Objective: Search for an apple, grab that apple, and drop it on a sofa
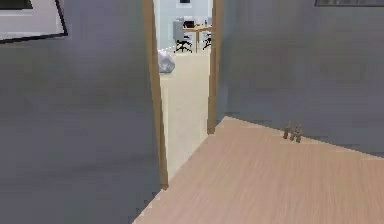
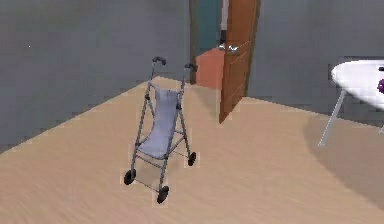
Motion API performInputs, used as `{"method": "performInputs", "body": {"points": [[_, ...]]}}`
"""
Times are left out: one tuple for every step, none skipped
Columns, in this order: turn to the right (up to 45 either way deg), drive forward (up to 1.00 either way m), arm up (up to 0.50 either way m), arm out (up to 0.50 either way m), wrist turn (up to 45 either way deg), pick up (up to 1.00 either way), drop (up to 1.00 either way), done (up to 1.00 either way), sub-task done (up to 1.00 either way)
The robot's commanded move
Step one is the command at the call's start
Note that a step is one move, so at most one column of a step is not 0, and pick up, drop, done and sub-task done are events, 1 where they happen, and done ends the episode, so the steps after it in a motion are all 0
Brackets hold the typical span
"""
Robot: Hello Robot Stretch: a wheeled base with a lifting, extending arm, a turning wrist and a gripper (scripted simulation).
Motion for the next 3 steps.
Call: {"method": "performInputs", "body": {"points": [[15.0,0.00,0.00,0.00,0.0,0.00,0.00,0.00,0.00],[0.0,1.00,0.00,0.00,0.0,0.00,0.00,0.00,0.00],[9.0,0.00,0.00,0.00,0.0,0.00,0.00,0.00,0.00]]}}
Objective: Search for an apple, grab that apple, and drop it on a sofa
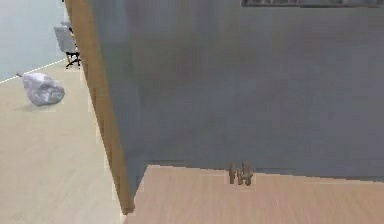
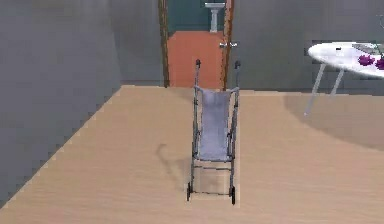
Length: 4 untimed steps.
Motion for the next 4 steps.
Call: {"method": "performInputs", "body": {"points": [[0.0,0.35,0.00,0.00,0.0,0.00,0.00,0.00,0.00],[-45.0,0.00,0.00,0.00,0.0,0.00,0.00,0.00,0.00],[-15.0,0.00,0.00,0.00,0.0,0.00,0.00,0.00,0.00],[0.0,0.80,0.00,0.00,0.0,0.00,0.00,0.00,0.00]]}}
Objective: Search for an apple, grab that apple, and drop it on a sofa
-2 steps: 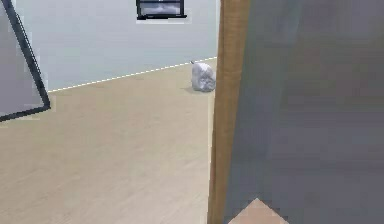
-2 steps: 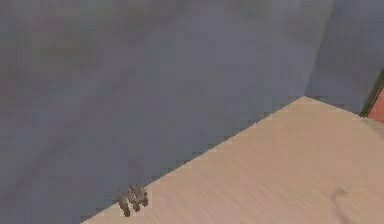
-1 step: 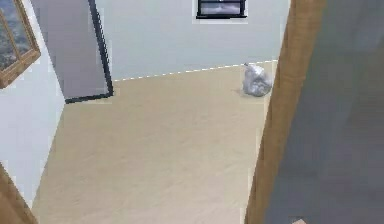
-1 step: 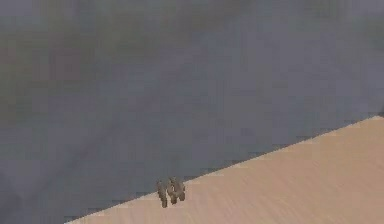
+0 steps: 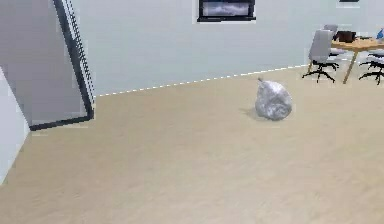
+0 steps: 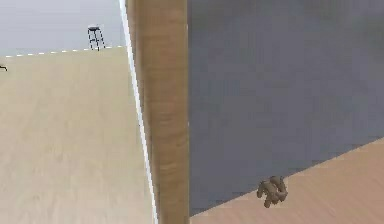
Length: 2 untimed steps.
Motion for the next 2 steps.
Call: {"method": "performInputs", "body": {"points": [[45.0,0.00,0.00,0.00,0.0,0.00,0.00,0.00,0.00],[3.0,0.00,0.00,0.00,0.0,0.00,0.00,0.00,0.00]]}}
